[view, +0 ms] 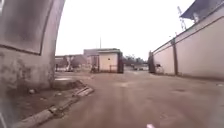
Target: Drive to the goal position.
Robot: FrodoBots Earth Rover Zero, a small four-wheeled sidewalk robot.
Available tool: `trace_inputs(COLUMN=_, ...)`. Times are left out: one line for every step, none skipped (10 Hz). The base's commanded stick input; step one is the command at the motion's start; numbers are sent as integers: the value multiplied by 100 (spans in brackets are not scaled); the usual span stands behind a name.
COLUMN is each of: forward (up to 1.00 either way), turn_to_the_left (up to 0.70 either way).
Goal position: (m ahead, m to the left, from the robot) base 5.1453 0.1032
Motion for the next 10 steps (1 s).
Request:
trace_inputs(forward=70, turn_to_the_left=0)
trace_inputs(forward=70, turn_to_the_left=0)
trace_inputs(forward=70, turn_to_the_left=0)
trace_inputs(forward=70, turn_to_the_left=0)
trace_inputs(forward=70, turn_to_the_left=0)
trace_inputs(forward=70, turn_to_the_left=0)
trace_inputs(forward=70, turn_to_the_left=0)
trace_inputs(forward=70, turn_to_the_left=0)
trace_inputs(forward=70, turn_to_the_left=0)
trace_inputs(forward=70, turn_to_the_left=0)
